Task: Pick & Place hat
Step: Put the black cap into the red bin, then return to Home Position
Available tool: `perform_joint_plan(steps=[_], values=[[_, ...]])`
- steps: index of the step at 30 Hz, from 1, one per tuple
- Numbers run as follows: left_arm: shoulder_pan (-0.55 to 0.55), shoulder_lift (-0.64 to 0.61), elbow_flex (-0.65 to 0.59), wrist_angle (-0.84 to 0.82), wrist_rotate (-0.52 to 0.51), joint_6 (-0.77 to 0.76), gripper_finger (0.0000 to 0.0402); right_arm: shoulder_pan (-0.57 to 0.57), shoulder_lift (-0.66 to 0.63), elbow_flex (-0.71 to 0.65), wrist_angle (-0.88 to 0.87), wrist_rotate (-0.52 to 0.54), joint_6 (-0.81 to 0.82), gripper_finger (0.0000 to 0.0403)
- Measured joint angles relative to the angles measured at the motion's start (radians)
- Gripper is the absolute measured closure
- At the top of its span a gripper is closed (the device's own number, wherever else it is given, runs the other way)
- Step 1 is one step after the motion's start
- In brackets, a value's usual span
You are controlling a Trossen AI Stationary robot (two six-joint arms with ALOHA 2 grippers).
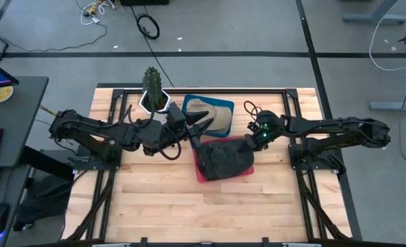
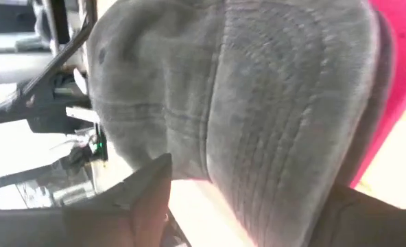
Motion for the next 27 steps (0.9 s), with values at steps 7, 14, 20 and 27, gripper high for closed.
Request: perform_joint_plan(steps=[7,14,20,27], values=[[-0.005,0.000,0.000,-0.008,0.001,-0.001,0.0264,-0.033,-0.072,0.002,-0.112,-0.026,-0.028,0.0116],[-0.005,0.000,0.000,-0.010,0.000,-0.002,0.0264,-0.060,-0.228,0.002,-0.282,0.017,-0.060,0.0132],[-0.005,0.000,0.000,-0.077,0.019,-0.015,0.0264,-0.061,-0.409,0.004,-0.386,0.005,-0.059,0.0157],[-0.001,0.000,0.000,-0.120,0.129,-0.073,0.0264,-0.042,-0.653,0.019,-0.405,-0.001,0.052,0.0195]])
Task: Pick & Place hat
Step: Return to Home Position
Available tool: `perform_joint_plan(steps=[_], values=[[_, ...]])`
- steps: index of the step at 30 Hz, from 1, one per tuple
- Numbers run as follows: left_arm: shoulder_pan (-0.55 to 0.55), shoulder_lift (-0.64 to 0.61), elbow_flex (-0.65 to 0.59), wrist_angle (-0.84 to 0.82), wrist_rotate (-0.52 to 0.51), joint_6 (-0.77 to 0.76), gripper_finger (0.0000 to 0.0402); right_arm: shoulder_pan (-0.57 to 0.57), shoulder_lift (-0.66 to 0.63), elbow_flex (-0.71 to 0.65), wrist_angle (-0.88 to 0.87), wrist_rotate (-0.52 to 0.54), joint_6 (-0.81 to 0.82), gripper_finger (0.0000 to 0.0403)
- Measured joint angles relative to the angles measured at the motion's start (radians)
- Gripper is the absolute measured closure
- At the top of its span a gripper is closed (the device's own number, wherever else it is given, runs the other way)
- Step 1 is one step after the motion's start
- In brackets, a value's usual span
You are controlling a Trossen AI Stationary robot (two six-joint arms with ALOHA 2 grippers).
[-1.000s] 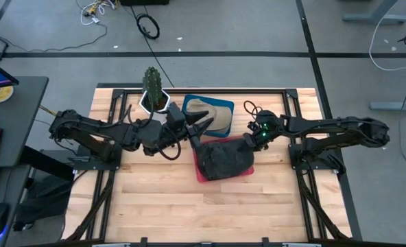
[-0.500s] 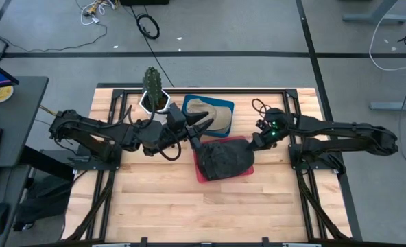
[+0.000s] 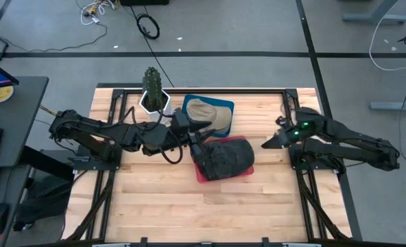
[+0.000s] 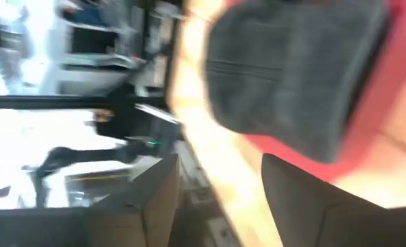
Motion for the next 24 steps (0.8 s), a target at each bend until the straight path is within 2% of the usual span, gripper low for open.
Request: perform_joint_plan(steps=[4,7,13,17,24], values=[[0.005,0.000,0.000,0.003,0.031,-0.003,0.0264,0.001,-0.099,0.071,-0.009,0.050,0.018,0.0225],[0.010,0.000,0.000,0.003,0.033,-0.003,0.0264,0.001,-0.132,0.163,-0.066,0.123,-0.041,0.0257],[0.036,0.000,0.000,0.004,0.087,-0.017,0.0264,0.001,-0.084,0.355,-0.437,0.324,-0.255,0.0344],[0.066,0.000,0.000,0.004,0.170,-0.035,0.0264,0.003,-0.044,0.435,-0.549,0.297,-0.367,0.0393],[0.098,0.000,0.000,0.005,0.189,-0.034,0.0266,0.003,-0.021,0.526,-0.578,0.280,-0.532,0.0394]])
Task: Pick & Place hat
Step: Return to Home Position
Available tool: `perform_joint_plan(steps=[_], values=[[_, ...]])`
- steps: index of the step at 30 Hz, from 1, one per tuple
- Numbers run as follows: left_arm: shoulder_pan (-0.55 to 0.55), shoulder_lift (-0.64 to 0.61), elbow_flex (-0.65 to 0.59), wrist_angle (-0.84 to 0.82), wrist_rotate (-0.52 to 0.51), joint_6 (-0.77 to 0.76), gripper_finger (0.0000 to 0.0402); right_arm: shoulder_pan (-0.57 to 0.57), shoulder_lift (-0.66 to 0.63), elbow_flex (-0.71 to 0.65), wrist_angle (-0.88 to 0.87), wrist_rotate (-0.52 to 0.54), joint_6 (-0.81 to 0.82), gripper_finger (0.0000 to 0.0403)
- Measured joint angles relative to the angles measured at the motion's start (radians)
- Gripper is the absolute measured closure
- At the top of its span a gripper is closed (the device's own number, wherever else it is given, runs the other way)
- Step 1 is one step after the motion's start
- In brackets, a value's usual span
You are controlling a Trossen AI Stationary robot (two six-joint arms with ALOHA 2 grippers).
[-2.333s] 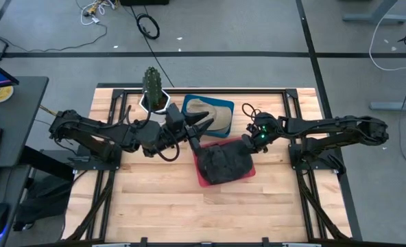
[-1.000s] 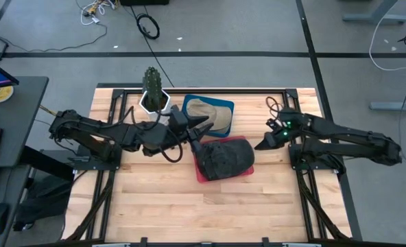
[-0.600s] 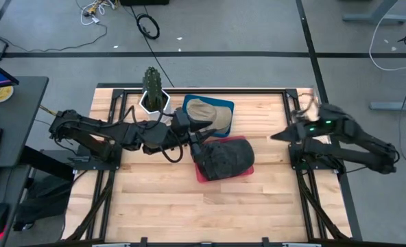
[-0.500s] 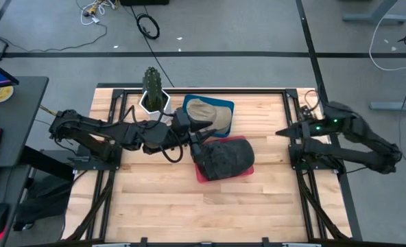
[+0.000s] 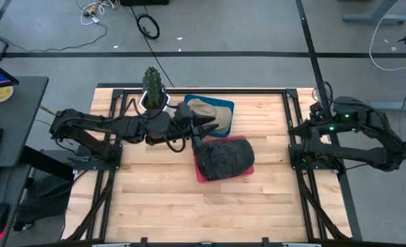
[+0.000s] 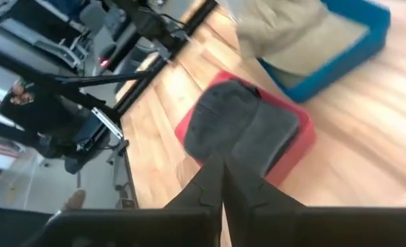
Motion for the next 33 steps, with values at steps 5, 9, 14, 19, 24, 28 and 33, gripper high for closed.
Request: perform_joint_plan(steps=[5,9,14,19,24,28,33], values=[[0.023,0.001,0.000,0.015,0.179,0.045,0.0318,0.000,-0.001,0.031,-0.004,-0.001,-0.061,0.0399],[0.042,0.002,0.000,0.039,0.279,0.049,0.0390,0.000,0.004,0.031,-0.098,0.008,-0.075,0.0400],[0.059,0.002,0.000,0.044,0.280,0.117,0.0398,0.000,0.006,0.029,-0.106,0.009,-0.076,0.0388],[0.059,-0.003,-0.031,0.053,0.292,0.181,0.0399,-0.001,0.007,0.029,-0.093,0.010,-0.051,0.0374],[0.064,-0.036,-0.157,0.208,0.313,0.184,0.0400,0.000,0.007,0.029,-0.094,0.010,-0.082,0.0373],[0.052,-0.104,-0.301,0.411,0.342,0.200,0.0400,-0.001,0.007,0.029,-0.109,0.010,-0.082,0.0378],[0.058,-0.234,-0.496,0.597,0.344,0.237,0.0400,0.000,0.007,0.029,-0.105,0.010,-0.050,0.0381]])
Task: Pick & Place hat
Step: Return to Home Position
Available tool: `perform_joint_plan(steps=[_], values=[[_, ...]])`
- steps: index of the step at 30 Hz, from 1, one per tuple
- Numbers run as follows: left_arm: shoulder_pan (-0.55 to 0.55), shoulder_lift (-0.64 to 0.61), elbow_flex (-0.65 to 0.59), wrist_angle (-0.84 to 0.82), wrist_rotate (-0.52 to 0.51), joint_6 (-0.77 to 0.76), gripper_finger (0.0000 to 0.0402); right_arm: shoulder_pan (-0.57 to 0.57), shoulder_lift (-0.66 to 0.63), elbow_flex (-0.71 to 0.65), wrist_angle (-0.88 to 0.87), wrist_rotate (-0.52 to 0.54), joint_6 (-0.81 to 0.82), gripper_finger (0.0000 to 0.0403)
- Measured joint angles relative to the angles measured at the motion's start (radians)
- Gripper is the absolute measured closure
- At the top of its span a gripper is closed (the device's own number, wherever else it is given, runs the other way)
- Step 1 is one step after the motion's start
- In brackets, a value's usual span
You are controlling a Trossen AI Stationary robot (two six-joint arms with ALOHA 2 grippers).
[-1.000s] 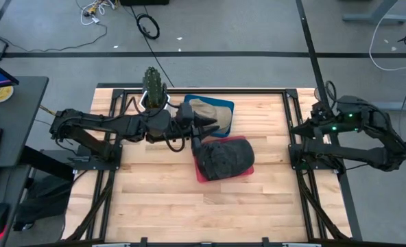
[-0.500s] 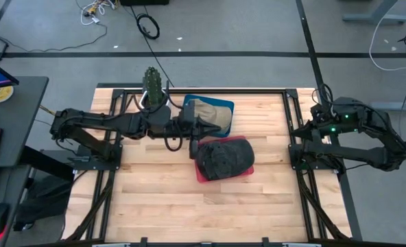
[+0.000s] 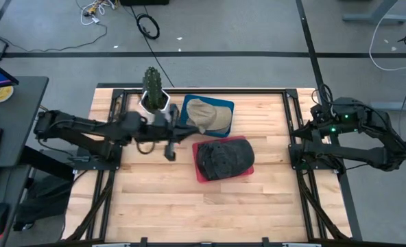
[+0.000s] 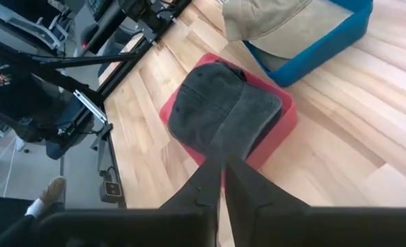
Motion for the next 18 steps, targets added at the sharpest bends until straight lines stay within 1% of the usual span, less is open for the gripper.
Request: perform_joint_plan(steps=[2,7,13,18], values=[[0.010,-0.064,-0.065,0.024,-0.003,0.021,0.0400,0.000,0.000,0.000,0.008,0.000,0.002,0.0380],[0.047,-0.224,-0.195,0.018,0.000,0.032,0.0400,0.000,0.000,0.000,0.051,0.000,0.002,0.0381],[0.107,-0.406,-0.325,0.020,0.058,0.052,0.0400,0.000,0.000,0.000,0.083,0.000,0.002,0.0380],[0.133,-0.543,-0.440,0.026,0.067,0.052,0.0400,0.000,0.000,0.000,0.083,0.000,0.002,0.0380]])
